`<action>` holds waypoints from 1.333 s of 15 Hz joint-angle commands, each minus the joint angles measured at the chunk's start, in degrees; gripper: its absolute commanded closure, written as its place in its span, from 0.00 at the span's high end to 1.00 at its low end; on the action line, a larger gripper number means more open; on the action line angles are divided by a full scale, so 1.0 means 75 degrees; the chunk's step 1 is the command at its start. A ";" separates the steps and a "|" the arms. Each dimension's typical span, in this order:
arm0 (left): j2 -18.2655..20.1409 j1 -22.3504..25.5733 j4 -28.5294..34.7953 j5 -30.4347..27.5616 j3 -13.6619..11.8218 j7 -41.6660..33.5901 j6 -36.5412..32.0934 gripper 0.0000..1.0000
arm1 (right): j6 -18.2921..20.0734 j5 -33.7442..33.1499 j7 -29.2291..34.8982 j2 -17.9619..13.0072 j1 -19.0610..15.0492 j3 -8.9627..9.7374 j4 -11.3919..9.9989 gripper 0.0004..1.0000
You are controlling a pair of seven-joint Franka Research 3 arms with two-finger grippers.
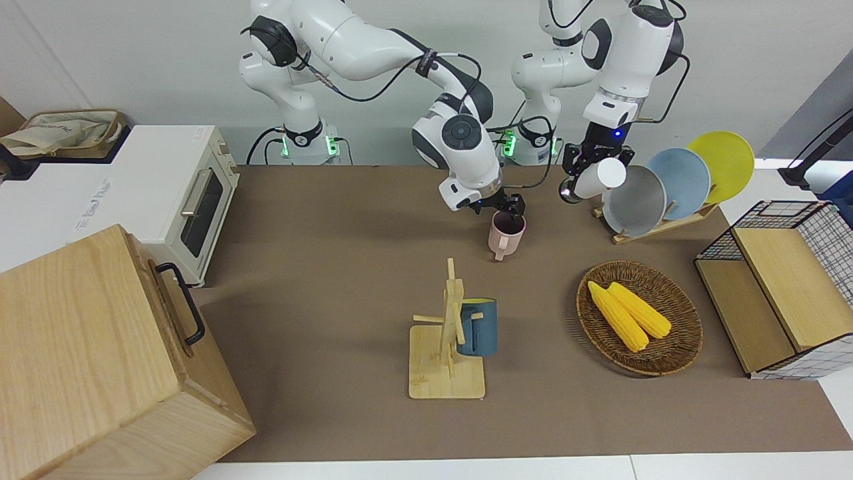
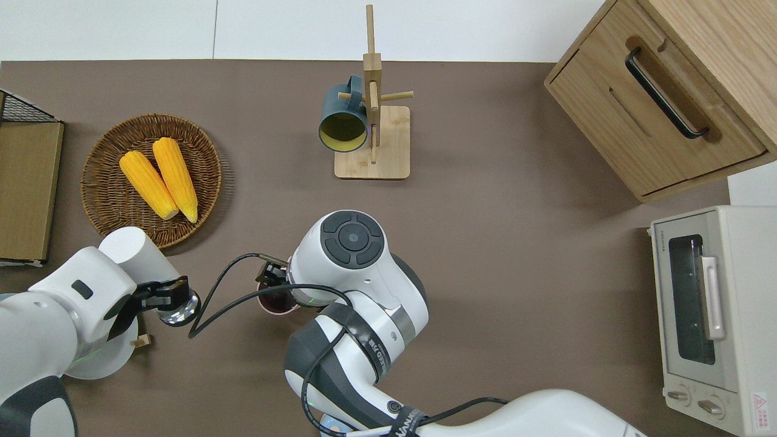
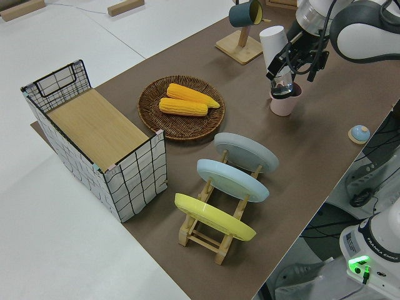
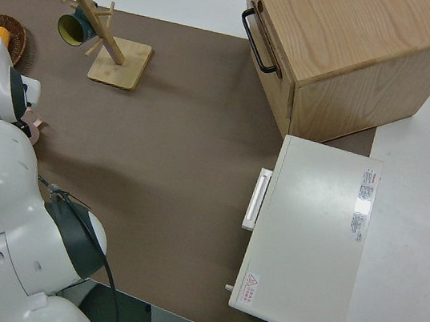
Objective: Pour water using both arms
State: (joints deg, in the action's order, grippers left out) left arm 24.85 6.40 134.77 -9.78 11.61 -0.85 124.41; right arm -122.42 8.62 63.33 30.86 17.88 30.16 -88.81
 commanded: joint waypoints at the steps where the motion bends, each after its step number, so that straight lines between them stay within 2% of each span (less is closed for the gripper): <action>1: 0.0390 -0.0303 0.0335 -0.0102 -0.0095 0.0031 0.0228 0.00 | 0.0922 -0.0059 0.0170 -0.0948 -0.0683 0.0303 -0.0124 0.99; 3: 0.0554 -0.0396 0.0522 -0.0265 -0.0084 0.0008 0.0228 0.00 | 0.1554 -0.0059 -0.0052 -0.1475 -0.1023 0.0303 -0.0182 0.99; 5: 0.0718 -0.0595 0.0710 -0.0313 -0.0095 0.0007 0.0228 0.00 | 0.2257 -0.0013 -0.0822 -0.2014 -0.1433 0.0303 -0.0194 0.99; 8: 0.0987 -0.0853 0.0991 -0.0313 -0.0095 -0.0004 0.0217 0.00 | 0.3183 -0.0128 -0.1703 -0.2659 -0.1856 0.0187 -0.0194 0.99; 9: 0.0988 -0.0958 0.1015 -0.0313 -0.0095 -0.0004 0.0159 0.00 | 0.3430 -0.0176 -0.2077 -0.2835 -0.1961 0.0059 -0.0194 0.99; 10: 0.0988 -0.1017 0.1050 -0.0313 -0.0095 -0.0004 0.0158 0.00 | 0.3687 -0.0316 -0.2591 -0.3000 -0.2043 -0.0163 -0.0218 0.99; 13: 0.0988 -0.1334 0.1237 -0.0313 -0.0084 0.0019 0.0170 0.00 | 0.4286 -0.0691 -0.4535 -0.3457 -0.2161 -0.1100 -0.0230 0.99; 15: 0.0988 -0.1485 0.1308 -0.0313 -0.0037 0.0031 0.0158 0.00 | 0.4486 -0.0902 -0.5859 -0.3668 -0.2290 -0.1767 -0.0230 0.99; 16: 0.0988 -0.1545 0.1355 -0.0313 -0.0014 0.0031 0.0170 0.00 | 0.4533 -0.1135 -0.6562 -0.3797 -0.2314 -0.2177 -0.0230 0.99; 18: 0.0976 -0.1592 0.1390 -0.0313 0.0010 0.0031 0.0170 0.00 | 0.4592 -0.1231 -0.7582 -0.3938 -0.2418 -0.2799 -0.0218 0.99; 20: 0.0988 -0.1685 0.1541 -0.0313 0.0022 0.0031 0.0181 0.00 | 0.4698 -0.1289 -0.8020 -0.4090 -0.2466 -0.3152 -0.0218 0.99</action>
State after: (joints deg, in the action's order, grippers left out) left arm 29.91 -4.56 144.14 -11.51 12.19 -0.85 124.60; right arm -88.05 0.36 9.61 3.06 0.46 9.37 -88.63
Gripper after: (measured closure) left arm 0.348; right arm 0.004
